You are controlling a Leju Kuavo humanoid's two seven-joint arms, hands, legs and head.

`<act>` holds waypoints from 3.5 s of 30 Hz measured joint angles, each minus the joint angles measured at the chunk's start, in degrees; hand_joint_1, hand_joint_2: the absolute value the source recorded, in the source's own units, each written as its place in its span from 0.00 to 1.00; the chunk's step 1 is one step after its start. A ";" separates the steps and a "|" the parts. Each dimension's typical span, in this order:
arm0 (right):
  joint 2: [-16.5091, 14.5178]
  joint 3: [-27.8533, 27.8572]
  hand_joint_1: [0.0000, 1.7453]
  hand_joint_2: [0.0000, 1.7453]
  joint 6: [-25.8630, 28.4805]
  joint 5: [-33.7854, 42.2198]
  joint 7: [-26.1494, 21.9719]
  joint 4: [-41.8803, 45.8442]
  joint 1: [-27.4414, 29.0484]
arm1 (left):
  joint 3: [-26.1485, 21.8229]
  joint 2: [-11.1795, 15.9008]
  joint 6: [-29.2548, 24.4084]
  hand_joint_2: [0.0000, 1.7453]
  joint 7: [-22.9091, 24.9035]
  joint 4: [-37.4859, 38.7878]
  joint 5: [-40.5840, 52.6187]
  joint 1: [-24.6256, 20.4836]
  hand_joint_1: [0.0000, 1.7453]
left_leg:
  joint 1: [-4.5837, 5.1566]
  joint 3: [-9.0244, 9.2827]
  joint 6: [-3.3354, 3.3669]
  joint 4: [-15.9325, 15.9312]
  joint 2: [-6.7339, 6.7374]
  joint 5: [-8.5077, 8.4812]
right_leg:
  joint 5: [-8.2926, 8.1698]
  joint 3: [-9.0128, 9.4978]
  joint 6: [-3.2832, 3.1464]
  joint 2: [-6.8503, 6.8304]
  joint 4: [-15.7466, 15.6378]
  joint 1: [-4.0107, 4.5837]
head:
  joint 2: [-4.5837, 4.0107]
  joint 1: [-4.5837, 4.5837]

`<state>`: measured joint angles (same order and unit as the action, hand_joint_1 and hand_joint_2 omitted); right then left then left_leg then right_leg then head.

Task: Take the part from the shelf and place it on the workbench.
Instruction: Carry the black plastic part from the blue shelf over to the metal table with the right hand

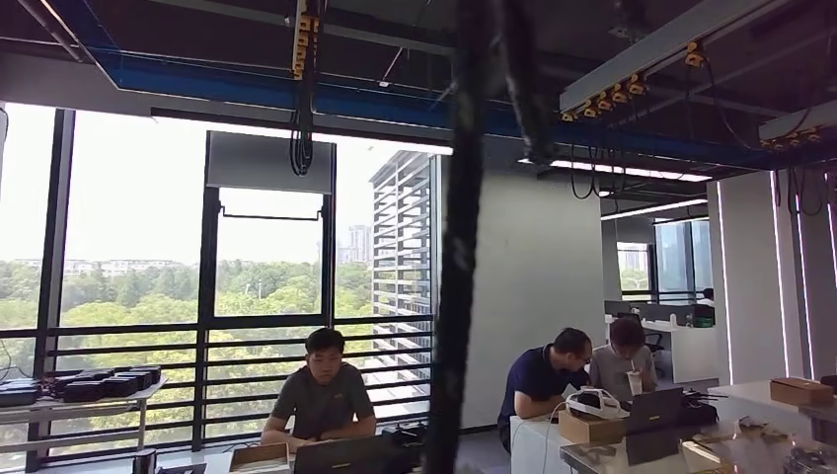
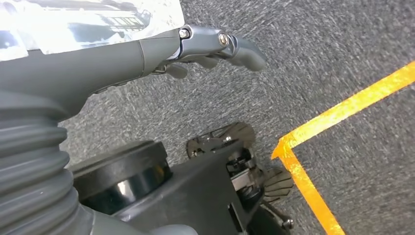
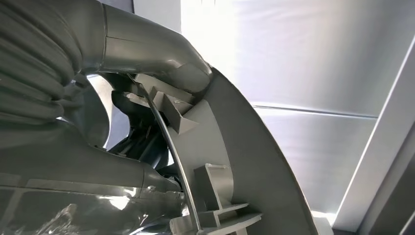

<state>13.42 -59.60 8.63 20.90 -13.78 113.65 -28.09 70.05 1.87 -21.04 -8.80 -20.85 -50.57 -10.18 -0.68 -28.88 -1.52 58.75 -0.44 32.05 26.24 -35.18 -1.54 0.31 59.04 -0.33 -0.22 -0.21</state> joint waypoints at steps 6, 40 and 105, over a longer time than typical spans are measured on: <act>-0.07 -0.02 1.00 1.00 -0.02 0.00 0.01 -0.05 0.09 | 0.00 0.01 -0.01 1.00 -0.02 0.00 0.01 0.32 0.00 | -0.10 -9.86 -0.67 15.41 0.08 3.07 | 1.95 2.81 -0.91 -0.06 -0.48 0.03 | -0.02 0.71; 0.08 0.08 1.00 1.00 0.27 -0.04 0.64 -0.33 0.14 | -0.01 1.00 -0.99 1.00 -0.26 0.01 0.00 0.92 0.00 | 0.13 -7.53 0.36 5.71 0.25 -5.21 | 4.05 4.80 -0.65 0.13 -0.07 0.04 | -0.02 0.91; 1.71 1.29 1.00 1.00 4.21 -1.79 5.27 1.06 -7.23 | -0.98 0.43 -0.55 1.00 -2.31 0.35 -1.81 1.18 0.00 | 0.43 -5.42 1.57 0.68 0.24 -4.95 | 4.41 4.46 1.09 0.12 -0.84 -0.31 | 0.04 1.02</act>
<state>15.14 -58.31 12.84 19.10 -8.51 114.71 -35.33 69.07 2.30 -21.59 -11.11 -20.50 -52.38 -9.00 -0.25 -34.30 0.05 59.42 -0.20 27.10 30.66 -30.73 -0.45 0.43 58.20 -0.64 -0.19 0.80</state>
